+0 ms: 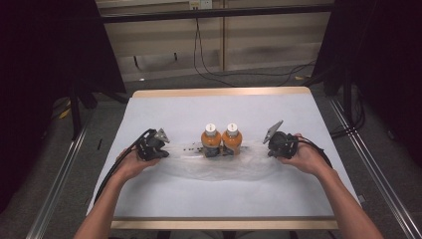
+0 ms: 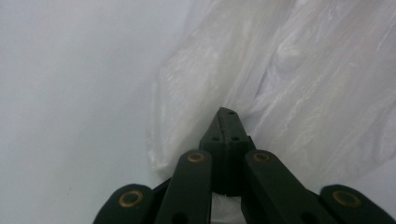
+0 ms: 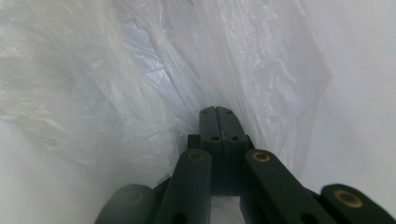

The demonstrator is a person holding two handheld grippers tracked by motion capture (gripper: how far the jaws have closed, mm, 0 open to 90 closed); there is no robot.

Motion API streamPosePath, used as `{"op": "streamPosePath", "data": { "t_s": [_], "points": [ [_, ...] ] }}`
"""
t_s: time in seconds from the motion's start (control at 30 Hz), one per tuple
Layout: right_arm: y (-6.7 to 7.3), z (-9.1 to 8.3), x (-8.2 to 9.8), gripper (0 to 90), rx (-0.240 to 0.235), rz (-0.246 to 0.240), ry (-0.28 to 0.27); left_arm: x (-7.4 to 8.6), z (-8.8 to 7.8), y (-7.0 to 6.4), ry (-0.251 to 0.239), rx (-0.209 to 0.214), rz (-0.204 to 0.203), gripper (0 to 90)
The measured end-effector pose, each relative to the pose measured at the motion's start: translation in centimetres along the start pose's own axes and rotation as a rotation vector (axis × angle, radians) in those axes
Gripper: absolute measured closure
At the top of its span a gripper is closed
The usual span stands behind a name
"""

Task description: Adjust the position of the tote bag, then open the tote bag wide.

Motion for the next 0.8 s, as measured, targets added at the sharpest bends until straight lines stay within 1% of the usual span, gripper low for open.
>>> {"op": "streamPosePath", "data": {
  "t_s": [0.07, 0.1, 0.17, 0.2, 0.23, 0.27, 0.33, 0.37, 0.4, 0.43, 0.47, 0.5, 0.53, 0.57, 0.6, 0.63, 0.67, 0.7, 0.77, 0.8],
  "points": [
    [0.2, -0.1, 0.1, 90.0, -0.009, 0.011, 0.021, 0.1, 0.0, -0.1, 0.003, -0.007, 0.008, 90.0],
    [0.1, -0.1, 0.2, 90.0, -0.007, -0.004, 0.026, 0.1, 0.0, 0.0, -0.002, -0.012, 0.011, 90.0],
    [0.0, -0.1, 0.6, 90.0, -0.012, 0.005, 0.036, 0.2, 0.0, -0.1, -0.002, -0.005, 0.009, 90.0],
    [-0.1, -0.1, 0.7, 90.0, -0.011, 0.004, 0.033, 0.3, -0.1, -0.1, -0.002, 0.001, 0.015, 90.0],
    [-0.2, -0.1, 0.9, 90.0, -0.015, 0.018, 0.034, 0.3, -0.1, -0.2, -0.006, 0.003, 0.009, 90.0],
    [-0.3, -0.1, 1.1, 90.0, -0.012, 0.016, 0.032, 0.4, -0.1, -0.3, -0.003, 0.008, 0.017, 90.0],
    [-0.4, -0.1, 1.4, 90.0, -0.011, 0.016, 0.033, 0.5, -0.1, -0.5, -0.001, -0.007, 0.023, 90.0],
    [-0.4, -0.1, 1.5, 90.0, -0.005, 0.018, 0.033, 0.5, -0.1, -0.7, 0.000, -0.005, 0.023, 90.0],
    [-0.5, -0.1, 1.5, 90.0, 0.000, 0.011, 0.035, 0.6, -0.2, -0.7, 0.003, -0.004, 0.023, 90.0],
    [-0.4, -0.1, 1.6, 90.0, 0.003, 0.015, 0.039, 0.6, -0.2, -0.7, -0.006, -0.003, 0.025, 90.0],
    [-0.4, -0.2, 1.6, 90.0, 0.004, 0.014, 0.043, 0.7, -0.2, -0.7, -0.015, 0.005, 0.010, 90.0],
    [-0.4, -0.2, 1.7, 90.0, 0.004, 0.021, 0.045, 0.7, -0.2, -0.7, -0.020, 0.002, 0.021, 90.0],
    [-0.4, -0.2, 1.7, 90.0, 0.013, 0.017, 0.051, 0.7, -0.2, -0.8, -0.020, -0.006, 0.024, 90.0],
    [-0.3, -0.2, 1.7, 90.0, 0.013, 0.018, 0.058, 0.8, -0.2, -0.9, -0.020, -0.005, 0.020, 90.0],
    [-0.4, -0.2, 1.7, 90.0, 0.015, 0.019, 0.056, 0.7, -0.2, -0.9, -0.026, -0.003, 0.024, 90.0],
    [-0.4, -0.2, 1.8, 90.0, 0.012, 0.026, 0.056, 0.7, -0.1, -0.9, -0.039, 0.002, 0.016, 90.0],
    [-0.6, -0.2, 1.9, 90.0, 0.012, 0.016, 0.051, 0.7, -0.1, -1.0, -0.040, 0.003, 0.017, 90.0],
    [-0.5, -0.2, 1.9, 90.0, 0.009, 0.039, 0.054, 0.7, -0.1, -1.0, -0.038, -0.001, 0.020, 90.0],
    [-0.6, -0.2, 2.0, 90.0, 0.015, 0.028, 0.051, 0.7, -0.1, -1.2, -0.044, 0.010, 0.017, 90.0],
    [-0.6, -0.2, 2.1, 90.0, 0.017, 0.033, 0.049, 0.7, -0.1, -1.2, -0.046, 0.011, 0.019, 90.0]
  ]
}}
Point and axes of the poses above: each handheld gripper's, and its own axes: z roughly forward along the jaws, x roughly out of its underside, y roughly to its left, the point moved 6 cm from there along z, roughly forward along the jaws, and after that the axes turned 14 degrees about y, right-handed, at the moved point
